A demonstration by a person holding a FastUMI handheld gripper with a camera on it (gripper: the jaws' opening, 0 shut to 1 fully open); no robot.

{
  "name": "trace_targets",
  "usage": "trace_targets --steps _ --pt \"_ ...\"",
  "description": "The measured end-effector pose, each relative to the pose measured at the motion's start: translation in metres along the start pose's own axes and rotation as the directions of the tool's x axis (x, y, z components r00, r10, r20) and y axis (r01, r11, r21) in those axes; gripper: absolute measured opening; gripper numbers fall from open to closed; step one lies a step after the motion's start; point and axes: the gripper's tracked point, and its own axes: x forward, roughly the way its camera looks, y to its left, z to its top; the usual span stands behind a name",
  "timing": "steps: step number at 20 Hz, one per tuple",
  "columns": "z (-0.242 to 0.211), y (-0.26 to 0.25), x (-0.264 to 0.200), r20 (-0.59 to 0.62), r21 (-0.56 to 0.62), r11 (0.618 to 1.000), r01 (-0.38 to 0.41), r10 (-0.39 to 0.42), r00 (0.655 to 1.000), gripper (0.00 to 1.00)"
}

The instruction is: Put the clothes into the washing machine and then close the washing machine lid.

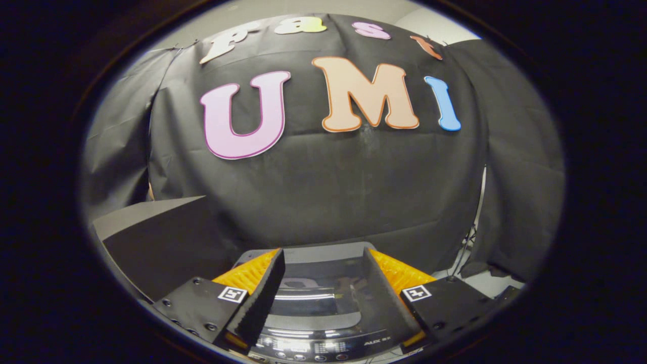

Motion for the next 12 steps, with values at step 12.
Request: trace_targets --steps 12 --pt "-0.029 -0.086 -0.061 0.139 0.011 0.999 0.039 -0.041 0.989 0.96"
